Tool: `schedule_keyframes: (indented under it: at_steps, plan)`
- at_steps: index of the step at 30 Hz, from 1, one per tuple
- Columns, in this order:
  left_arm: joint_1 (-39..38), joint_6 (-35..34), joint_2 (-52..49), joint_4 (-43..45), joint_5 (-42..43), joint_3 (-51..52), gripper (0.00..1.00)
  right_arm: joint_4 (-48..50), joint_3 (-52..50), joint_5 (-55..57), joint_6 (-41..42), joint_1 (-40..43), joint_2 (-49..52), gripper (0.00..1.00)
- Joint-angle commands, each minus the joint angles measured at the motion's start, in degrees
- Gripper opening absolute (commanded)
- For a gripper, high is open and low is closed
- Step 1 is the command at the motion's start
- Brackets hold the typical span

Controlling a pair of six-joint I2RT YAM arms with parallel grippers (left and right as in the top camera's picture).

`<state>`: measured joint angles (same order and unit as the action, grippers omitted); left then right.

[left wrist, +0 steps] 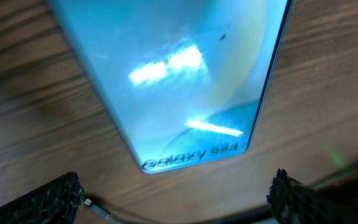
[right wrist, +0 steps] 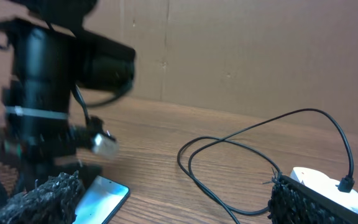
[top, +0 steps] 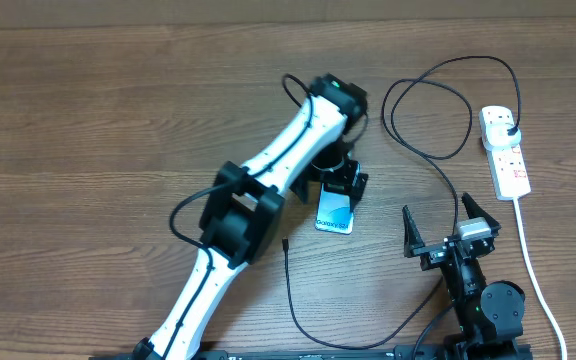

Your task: Plug charger to phone and switch on socket

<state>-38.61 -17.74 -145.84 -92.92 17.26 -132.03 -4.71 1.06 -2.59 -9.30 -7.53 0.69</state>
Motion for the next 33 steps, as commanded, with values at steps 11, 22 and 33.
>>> schedule_keyframes:
  at_steps: [11, 22, 33]
  plan:
    - [-3.32, -9.79, -1.07, 9.44, -11.5, -1.14, 1.0, 0.15, -0.63, -0.07, -0.39, 0.11, -0.52, 1.0]
    - [-3.48, -12.0, -1.07, 10.49, -13.84, -0.2, 1.0, 0.13, -0.63, -0.07, -0.39, 0.11, -0.52, 1.0]
    - [-3.8, -12.33, -1.07, 15.72, -13.18, 7.91, 0.95, 0.13, -0.63, -0.07, -0.42, 0.11, -0.52, 1.0]
